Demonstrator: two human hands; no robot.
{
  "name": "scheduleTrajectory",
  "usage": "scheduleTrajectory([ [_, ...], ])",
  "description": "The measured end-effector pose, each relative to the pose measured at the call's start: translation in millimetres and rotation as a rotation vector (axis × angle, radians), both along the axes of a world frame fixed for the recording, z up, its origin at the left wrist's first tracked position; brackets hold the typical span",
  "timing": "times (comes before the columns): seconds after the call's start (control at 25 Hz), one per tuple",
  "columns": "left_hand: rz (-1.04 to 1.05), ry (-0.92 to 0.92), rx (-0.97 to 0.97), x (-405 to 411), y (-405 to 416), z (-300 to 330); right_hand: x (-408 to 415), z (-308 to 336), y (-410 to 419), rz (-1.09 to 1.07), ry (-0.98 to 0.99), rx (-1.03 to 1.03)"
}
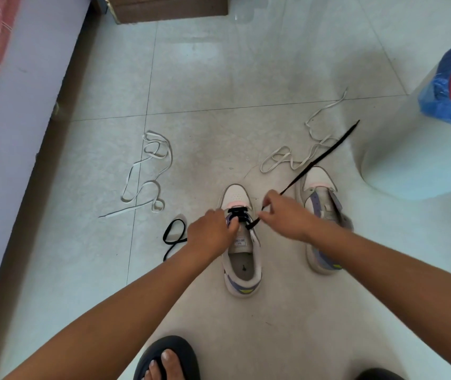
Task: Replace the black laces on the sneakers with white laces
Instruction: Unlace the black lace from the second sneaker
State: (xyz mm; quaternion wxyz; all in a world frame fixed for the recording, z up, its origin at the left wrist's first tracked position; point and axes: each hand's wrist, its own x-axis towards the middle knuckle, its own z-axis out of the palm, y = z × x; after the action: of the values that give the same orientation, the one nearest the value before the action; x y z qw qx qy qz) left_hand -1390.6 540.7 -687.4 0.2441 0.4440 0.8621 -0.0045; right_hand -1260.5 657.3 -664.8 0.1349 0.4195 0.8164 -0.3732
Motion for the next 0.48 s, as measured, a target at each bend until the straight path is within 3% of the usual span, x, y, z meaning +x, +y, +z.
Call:
scheduleTrajectory([
  [0.2,-0.026,-0.301,-0.026,-14.9,18.5,0.4,-21.8,-15.4,-39.2,0.074,-0.139,-0.050],
  [0.36,-0.159,-0.317,0.005,-25.4,28.4,0.4,-14.2,-22.6,-39.9,0.106,-0.166,0.015],
  [0.4,-0.203,-0.283,-0.004,-27.9,30.1,1.7,-12.4,-23.3,-38.1,0.126,-0.168,0.037],
  [0.48,-0.445,-0.014,-0.031,-26.1,27.8,4.5,-9.7,-23.3,-33.5,0.153,-0.182,0.062],
])
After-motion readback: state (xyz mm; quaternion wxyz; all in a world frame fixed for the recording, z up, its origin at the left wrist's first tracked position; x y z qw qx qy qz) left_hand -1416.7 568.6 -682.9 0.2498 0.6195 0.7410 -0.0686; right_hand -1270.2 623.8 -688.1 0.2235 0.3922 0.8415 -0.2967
